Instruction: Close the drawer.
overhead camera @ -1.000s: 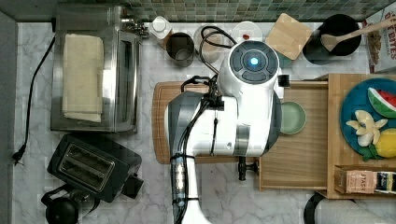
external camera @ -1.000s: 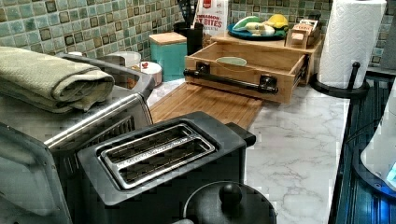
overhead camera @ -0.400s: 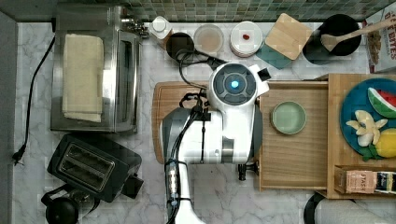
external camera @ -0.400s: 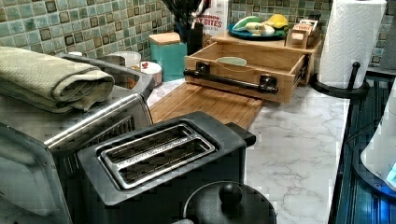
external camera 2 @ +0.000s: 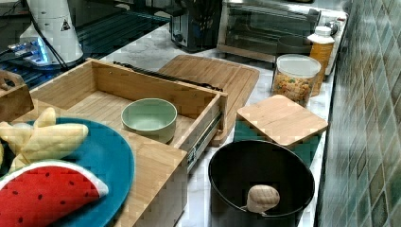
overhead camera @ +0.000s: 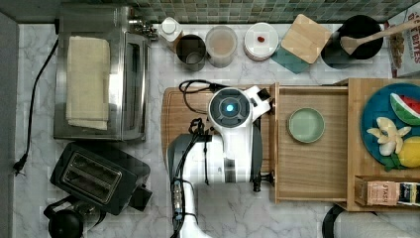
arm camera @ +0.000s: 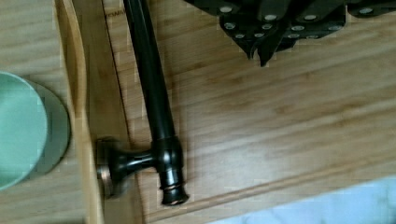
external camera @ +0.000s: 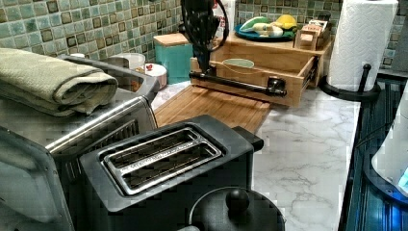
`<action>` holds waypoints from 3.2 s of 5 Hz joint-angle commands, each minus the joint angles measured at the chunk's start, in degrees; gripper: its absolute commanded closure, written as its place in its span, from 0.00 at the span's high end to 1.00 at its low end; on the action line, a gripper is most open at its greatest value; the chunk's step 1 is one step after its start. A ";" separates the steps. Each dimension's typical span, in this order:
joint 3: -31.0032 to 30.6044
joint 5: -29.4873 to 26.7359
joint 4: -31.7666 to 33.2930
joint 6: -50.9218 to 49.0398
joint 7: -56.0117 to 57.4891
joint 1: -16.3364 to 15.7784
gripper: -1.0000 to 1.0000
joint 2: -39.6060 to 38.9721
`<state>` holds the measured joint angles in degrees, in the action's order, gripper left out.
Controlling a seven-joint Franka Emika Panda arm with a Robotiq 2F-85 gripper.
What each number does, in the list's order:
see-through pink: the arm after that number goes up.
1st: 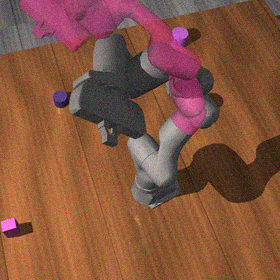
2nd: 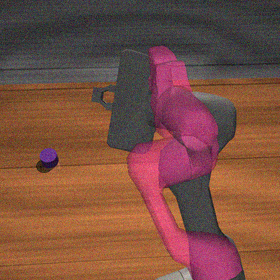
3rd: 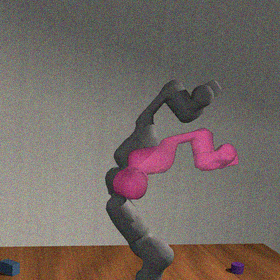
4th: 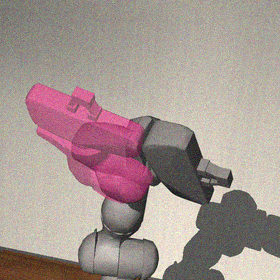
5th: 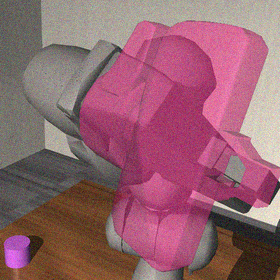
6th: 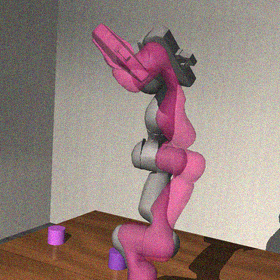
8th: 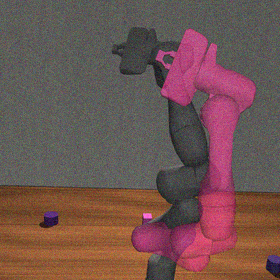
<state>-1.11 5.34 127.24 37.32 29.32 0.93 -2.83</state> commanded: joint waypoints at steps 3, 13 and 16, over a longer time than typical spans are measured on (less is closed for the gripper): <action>-1.49 15.59 3.16 11.06 -3.70 -1.90 0.00 -4.59; 6.94 6.72 0.63 14.15 21.54 13.22 0.00 -7.38; 12.66 3.06 -6.14 17.62 42.19 19.83 0.00 -11.24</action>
<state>4.25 10.30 129.25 53.21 65.86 13.42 -14.20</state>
